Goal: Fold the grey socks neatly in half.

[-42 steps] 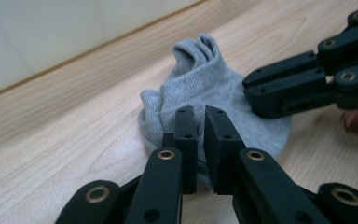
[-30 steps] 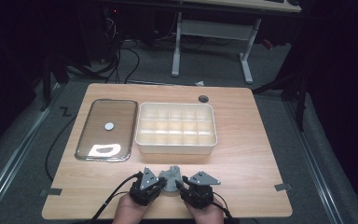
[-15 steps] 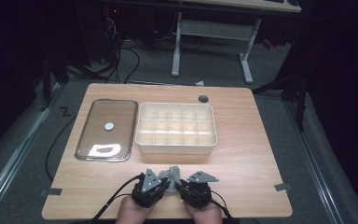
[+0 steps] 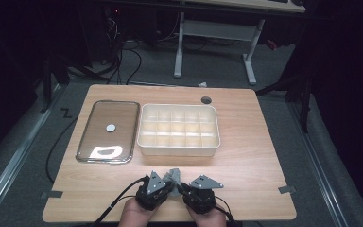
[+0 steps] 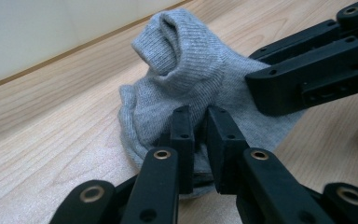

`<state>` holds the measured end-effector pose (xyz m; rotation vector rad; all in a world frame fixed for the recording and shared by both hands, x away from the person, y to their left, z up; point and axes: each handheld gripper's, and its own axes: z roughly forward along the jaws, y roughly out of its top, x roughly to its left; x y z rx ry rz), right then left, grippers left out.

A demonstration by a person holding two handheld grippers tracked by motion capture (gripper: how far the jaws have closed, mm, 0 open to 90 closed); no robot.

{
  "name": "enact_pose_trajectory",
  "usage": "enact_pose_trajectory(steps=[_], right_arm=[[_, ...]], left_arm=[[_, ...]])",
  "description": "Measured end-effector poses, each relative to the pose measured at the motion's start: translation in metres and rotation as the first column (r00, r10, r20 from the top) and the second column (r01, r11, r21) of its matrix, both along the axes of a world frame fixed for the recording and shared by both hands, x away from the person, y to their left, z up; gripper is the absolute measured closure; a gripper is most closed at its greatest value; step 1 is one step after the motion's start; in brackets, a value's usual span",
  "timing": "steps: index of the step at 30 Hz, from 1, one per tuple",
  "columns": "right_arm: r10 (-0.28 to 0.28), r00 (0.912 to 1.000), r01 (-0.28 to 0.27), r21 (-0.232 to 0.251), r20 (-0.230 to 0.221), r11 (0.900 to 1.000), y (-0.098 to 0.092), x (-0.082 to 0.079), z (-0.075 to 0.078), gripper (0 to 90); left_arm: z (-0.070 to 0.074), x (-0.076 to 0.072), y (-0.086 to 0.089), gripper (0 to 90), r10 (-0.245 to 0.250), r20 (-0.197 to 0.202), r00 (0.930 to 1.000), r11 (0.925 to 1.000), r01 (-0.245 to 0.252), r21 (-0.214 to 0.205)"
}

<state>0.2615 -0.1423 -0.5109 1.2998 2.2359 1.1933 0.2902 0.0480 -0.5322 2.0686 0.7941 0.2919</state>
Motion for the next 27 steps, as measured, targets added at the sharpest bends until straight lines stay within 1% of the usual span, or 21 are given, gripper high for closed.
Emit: enact_pose_trajectory(steps=[3, 5, 7, 8, 11, 12, 14, 16, 17, 18, 21, 23, 24, 27], right_arm=[[-0.001, 1.0, 0.001, -0.006, 0.001, 1.0, -0.001, 0.001, -0.002, 81.6], [-0.005, 0.9999, 0.005, -0.001, -0.011, 1.0, -0.004, 0.002, -0.003, 78.6], [-0.005, 0.9999, 0.005, -0.001, 0.01, 1.0, -0.008, 0.001, -0.002, 73.2], [-0.012, 0.9998, 0.012, 0.007, 0.015, 0.9999, -0.011, 0.0, -0.001, 71.5], [-0.035, 0.9983, 0.035, 0.008, 0.046, 0.9994, -0.02, 0.0, 0.003, 68.2], [-0.049, 0.9979, 0.049, 0.009, 0.041, 0.9988, -0.023, 0.001, 0.003, 67.7], [-0.061, 0.9973, 0.061, 0.006, 0.04, 0.9981, -0.027, 0.004, 0.002, 66.3], [-0.082, 0.9965, 0.082, -0.002, 0.019, 0.9967, -0.031, 0.008, -0.001, 61.1], [-0.091, 0.9958, 0.091, -0.011, 0.001, 0.9958, -0.032, 0.011, -0.003, 60.3], [-0.089, 0.9961, 0.089, -0.013, -0.001, 0.996, -0.032, 0.013, -0.005, 61.1], [-0.097, 0.9952, 0.097, -0.036, 0.014, 0.9946, -0.029, 0.013, -0.008, 73.8], [-0.099, 0.9951, 0.099, -0.05, 0.003, 0.9938, -0.026, 0.013, -0.011, 77.4], [-0.101, 0.9948, 0.1, -0.048, -0.013, 0.9938, -0.024, 0.014, -0.012, 79.8], [-0.069, 0.9975, 0.068, -0.063, -0.017, 0.9957, -0.02, 0.015, -0.015, 84.8]], left_arm=[[0.0, 0.001, 0.0, 81.3, -0.002, -0.007, 1.0, 1.0, 0.002, -0.002], [0.0, 0.001, 0.0, 81.4, -0.002, -0.008, 1.0, 1.0, 0.002, -0.005], [0.0, 0.001, 0.001, 81.4, -0.003, -0.011, 0.9999, 1.0, 0.003, -0.006], [0.0, 0.001, 0.001, 81.3, -0.004, -0.012, 0.9999, 1.0, 0.004, -0.007], [0.0, 0.002, 0.001, 81.4, -0.003, -0.015, 0.9999, 0.9999, 0.003, -0.011], [0.0, 0.002, 0.001, 81.3, -0.004, -0.016, 0.9999, 0.9999, 0.004, -0.011], [0.0, 0.002, 0.001, 81.4, -0.004, -0.015, 0.9999, 0.9999, 0.004, -0.011], [0.0, 0.002, 0.001, 81.3, -0.004, -0.015, 0.9999, 0.9999, 0.004, -0.011], [0.0, 0.002, 0.001, 81.3, -0.005, -0.016, 0.9999, 0.9999, 0.004, -0.012], [0.0, 0.002, 0.001, 81.3, -0.004, -0.016, 0.9999, 0.9999, 0.004, -0.012], [0.0, 0.002, 0.002, 81.3, -0.008, -0.018, 0.9998, 0.9999, 0.008, -0.012], [0.0, 0.002, 0.002, 81.2, -0.009, -0.019, 0.9998, 0.9999, 0.008, -0.013], [0.0, 0.002, 0.002, 81.2, -0.008, -0.019, 0.9998, 0.9999, 0.008, -0.014], [0.0, 0.002, 0.002, 81.2, -0.008, -0.02, 0.9998, 0.9998, 0.007, -0.016]])
